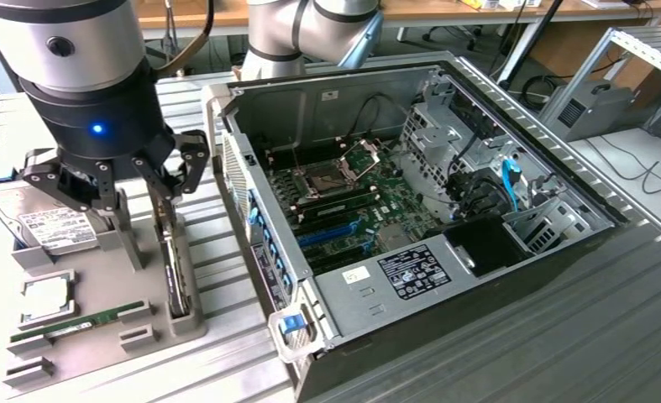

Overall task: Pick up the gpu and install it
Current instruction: 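Pick up the gpu and move the gpu toward the slot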

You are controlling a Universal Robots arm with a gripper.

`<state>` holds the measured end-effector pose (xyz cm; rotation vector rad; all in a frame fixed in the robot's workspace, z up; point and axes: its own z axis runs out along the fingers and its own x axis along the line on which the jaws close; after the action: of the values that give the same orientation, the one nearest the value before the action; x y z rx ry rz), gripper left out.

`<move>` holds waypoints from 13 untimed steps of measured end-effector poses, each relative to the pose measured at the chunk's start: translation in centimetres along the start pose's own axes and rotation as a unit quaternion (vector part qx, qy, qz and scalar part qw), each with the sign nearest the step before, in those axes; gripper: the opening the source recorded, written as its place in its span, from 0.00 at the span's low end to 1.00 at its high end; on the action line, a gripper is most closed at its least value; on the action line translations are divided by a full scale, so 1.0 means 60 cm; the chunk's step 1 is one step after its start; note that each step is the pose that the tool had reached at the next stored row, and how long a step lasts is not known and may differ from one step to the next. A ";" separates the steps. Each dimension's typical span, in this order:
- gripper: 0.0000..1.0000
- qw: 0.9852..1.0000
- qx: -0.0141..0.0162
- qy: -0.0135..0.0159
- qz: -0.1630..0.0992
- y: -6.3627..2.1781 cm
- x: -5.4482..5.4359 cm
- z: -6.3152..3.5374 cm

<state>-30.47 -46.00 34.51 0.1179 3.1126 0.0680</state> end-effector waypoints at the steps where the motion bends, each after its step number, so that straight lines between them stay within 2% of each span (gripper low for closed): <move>1: 0.48 1.000 0.000 0.000 0.000 0.000 0.000 0.003; 10: 0.48 1.000 0.000 0.000 0.000 -0.001 0.001 0.021; 13: 0.48 1.000 0.000 0.000 0.000 -0.001 0.001 0.022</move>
<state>-30.47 -46.00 33.22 0.1180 3.1125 0.0680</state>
